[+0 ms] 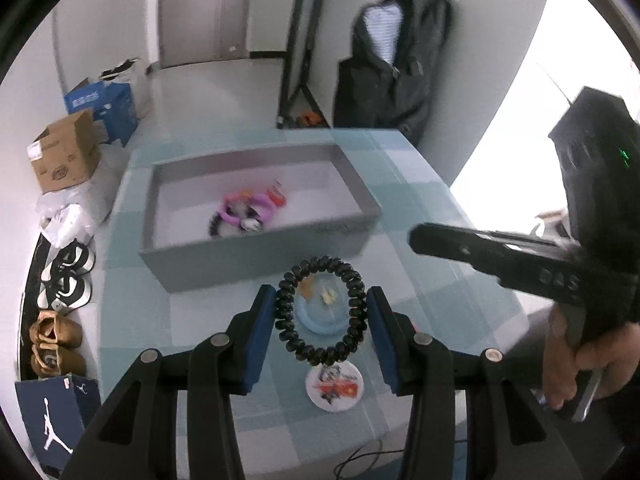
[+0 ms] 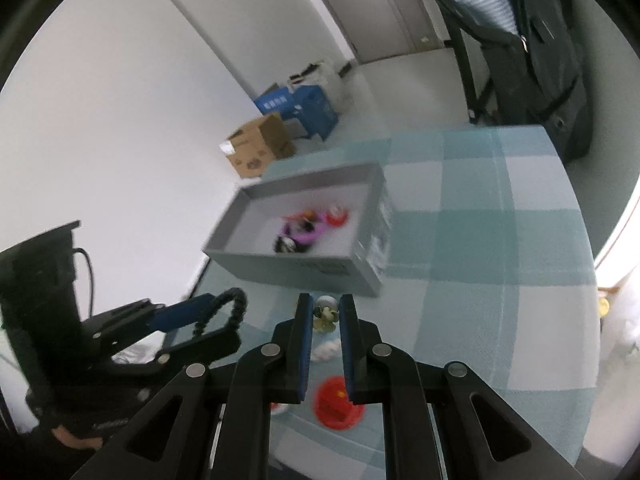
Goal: Organize jewelry
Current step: 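Carry both held items over the grey box and open both tools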
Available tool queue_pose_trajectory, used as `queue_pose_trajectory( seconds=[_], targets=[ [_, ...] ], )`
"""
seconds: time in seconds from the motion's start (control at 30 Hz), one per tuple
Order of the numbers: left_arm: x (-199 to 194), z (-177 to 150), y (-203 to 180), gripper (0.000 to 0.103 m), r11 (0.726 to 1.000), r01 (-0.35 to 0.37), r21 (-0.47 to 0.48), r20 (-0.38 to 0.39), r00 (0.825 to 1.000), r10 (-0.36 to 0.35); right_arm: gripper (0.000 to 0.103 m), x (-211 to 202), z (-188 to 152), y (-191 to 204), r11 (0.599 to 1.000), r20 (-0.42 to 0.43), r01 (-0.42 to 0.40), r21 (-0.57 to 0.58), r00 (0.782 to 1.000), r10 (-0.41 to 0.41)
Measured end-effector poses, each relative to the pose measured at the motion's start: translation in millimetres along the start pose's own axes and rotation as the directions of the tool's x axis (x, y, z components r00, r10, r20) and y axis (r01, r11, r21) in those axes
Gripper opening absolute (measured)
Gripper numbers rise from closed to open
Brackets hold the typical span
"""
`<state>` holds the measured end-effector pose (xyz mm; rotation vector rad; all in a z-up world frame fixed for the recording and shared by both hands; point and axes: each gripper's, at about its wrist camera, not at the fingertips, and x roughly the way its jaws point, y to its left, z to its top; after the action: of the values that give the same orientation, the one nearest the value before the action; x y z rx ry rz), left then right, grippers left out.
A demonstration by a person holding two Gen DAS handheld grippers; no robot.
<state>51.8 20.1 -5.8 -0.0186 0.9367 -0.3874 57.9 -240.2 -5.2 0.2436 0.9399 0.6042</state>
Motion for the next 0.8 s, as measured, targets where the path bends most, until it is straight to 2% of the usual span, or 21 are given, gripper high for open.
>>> queue_pose_trajectory(
  seconds=[0.13, 0.33, 0.5, 0.63, 0.8],
  targets=[
    [-7, 19, 9, 0.041, 0.999, -0.026, -0.034, 0.03, 0.999, 0.027, 0.012, -3, 16, 10, 1.0, 0.007, -0.028, 0.002, 1.0, 0.028],
    [-19, 48, 21, 0.041, 0.998, -0.048, -0.051, 0.057, 0.997, 0.051, 0.012, -8, 59, 26, 0.997, 0.018, -0.083, 0.002, 0.996, 0.083],
    [-12, 68, 33, 0.041, 0.997, -0.039, -0.067, 0.071, 0.997, 0.044, 0.012, 1, 95, 43, 0.991, 0.012, -0.096, -0.088, 0.995, 0.098],
    [4, 74, 43, 0.041, 0.996, -0.017, -0.089, 0.046, 0.999, 0.021, 0.012, 19, 112, 45, 0.987, -0.005, -0.09, -0.134, 0.996, 0.09],
    [26, 76, 53, 0.041, 0.995, 0.019, -0.102, 0.006, 1.0, -0.019, 0.012, 44, 117, 34, 0.987, -0.037, -0.094, -0.13, 0.995, 0.09]
  ],
)
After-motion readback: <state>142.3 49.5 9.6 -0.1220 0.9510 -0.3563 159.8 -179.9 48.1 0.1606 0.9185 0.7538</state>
